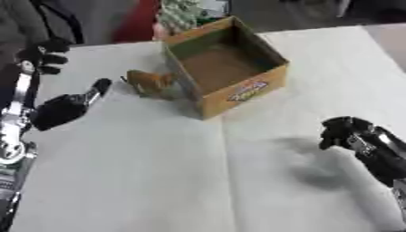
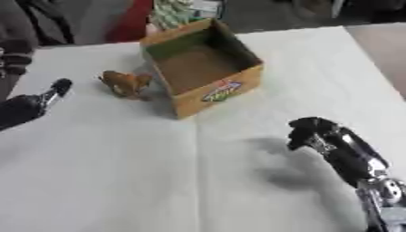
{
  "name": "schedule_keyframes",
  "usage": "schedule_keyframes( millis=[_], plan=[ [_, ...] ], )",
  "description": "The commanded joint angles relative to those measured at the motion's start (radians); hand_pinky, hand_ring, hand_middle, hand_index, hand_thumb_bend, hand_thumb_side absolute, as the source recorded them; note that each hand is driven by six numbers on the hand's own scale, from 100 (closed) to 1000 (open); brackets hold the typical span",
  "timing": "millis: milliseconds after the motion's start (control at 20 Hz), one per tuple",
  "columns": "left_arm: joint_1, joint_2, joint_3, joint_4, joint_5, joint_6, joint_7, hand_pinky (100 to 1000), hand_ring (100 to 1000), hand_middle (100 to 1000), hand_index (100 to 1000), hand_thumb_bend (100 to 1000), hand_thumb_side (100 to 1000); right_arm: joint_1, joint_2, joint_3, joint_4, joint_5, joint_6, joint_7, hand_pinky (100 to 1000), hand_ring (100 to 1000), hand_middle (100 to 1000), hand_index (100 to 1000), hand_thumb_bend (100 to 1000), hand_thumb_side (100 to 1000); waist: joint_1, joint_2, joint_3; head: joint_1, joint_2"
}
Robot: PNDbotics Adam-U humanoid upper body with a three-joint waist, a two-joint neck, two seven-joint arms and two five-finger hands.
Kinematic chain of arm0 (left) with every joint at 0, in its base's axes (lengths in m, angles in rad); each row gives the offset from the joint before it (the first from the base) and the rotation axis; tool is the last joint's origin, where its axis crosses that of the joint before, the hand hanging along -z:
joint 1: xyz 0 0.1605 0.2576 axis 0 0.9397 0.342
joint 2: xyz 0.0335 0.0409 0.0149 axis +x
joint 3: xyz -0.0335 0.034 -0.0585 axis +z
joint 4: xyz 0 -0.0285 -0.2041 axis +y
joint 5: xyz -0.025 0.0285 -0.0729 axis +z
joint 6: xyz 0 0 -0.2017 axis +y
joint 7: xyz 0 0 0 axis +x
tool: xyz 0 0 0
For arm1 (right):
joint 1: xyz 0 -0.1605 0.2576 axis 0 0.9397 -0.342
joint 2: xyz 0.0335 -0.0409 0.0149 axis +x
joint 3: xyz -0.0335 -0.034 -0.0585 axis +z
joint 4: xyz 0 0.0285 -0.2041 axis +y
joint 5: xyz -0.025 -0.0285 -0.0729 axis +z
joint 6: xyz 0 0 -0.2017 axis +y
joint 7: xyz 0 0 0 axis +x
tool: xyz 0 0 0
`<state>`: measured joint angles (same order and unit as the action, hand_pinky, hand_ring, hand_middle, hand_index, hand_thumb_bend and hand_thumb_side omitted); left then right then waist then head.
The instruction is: Pick up objects on the table and place them in the box.
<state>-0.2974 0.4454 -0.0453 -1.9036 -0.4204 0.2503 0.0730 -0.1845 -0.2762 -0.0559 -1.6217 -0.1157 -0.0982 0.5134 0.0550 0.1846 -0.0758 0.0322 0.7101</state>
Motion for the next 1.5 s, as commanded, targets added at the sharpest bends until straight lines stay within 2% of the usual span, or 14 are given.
schedule_keyframes(
  millis=[50,250,500,700,900,1050,1250,1500],
  plan=[
    [-0.046,0.082,-0.016,-0.014,-0.040,0.013,-0.052,769,785,767,866,626,310,-0.007,-0.015,-0.005,-0.020,0.001,0.000,0.002,615,572,568,747,100,588,0.002,-0.017,-0.004,0.000,-0.011],
    [-0.120,0.166,-0.060,0.004,-0.081,0.016,-0.155,779,798,778,872,655,320,-0.005,-0.016,-0.004,-0.019,0.002,0.000,0.005,615,572,568,747,100,587,0.005,-0.020,-0.009,0.001,-0.012],
    [-0.264,0.270,-0.136,0.079,-0.091,0.021,-0.322,791,814,787,875,711,351,-0.002,-0.019,-0.001,-0.017,0.004,0.000,0.007,615,572,568,747,100,589,0.009,-0.025,-0.016,0.002,-0.017],
    [-0.411,0.297,-0.208,0.197,-0.091,0.010,-0.465,795,821,786,872,749,392,0.000,-0.021,0.003,-0.016,0.005,0.001,0.011,615,572,568,746,100,591,0.012,-0.028,-0.021,-0.002,-0.021],
    [-0.543,0.245,-0.263,0.367,-0.122,-0.030,-0.575,796,822,779,864,763,423,0.000,-0.022,0.005,-0.015,0.006,0.001,0.014,615,572,568,746,100,592,0.014,-0.027,-0.029,-0.004,-0.030],
    [-0.610,0.182,-0.274,0.491,-0.170,-0.065,-0.606,795,820,777,861,759,421,-0.001,-0.021,0.007,-0.015,0.006,0.000,0.016,615,572,568,746,100,594,0.014,-0.026,-0.035,-0.005,-0.035],
    [-0.666,0.099,-0.272,0.650,-0.246,-0.103,-0.615,795,821,778,862,773,439,0.000,-0.021,0.007,-0.014,0.007,0.001,0.017,615,572,568,746,100,597,0.015,-0.026,-0.041,-0.006,-0.040],
    [-0.696,0.025,-0.249,0.808,-0.337,-0.143,-0.631,798,823,774,863,788,463,-0.001,-0.018,0.009,-0.014,0.007,0.001,0.019,615,572,568,745,100,597,0.014,-0.025,-0.046,-0.011,-0.044]
  ],
)
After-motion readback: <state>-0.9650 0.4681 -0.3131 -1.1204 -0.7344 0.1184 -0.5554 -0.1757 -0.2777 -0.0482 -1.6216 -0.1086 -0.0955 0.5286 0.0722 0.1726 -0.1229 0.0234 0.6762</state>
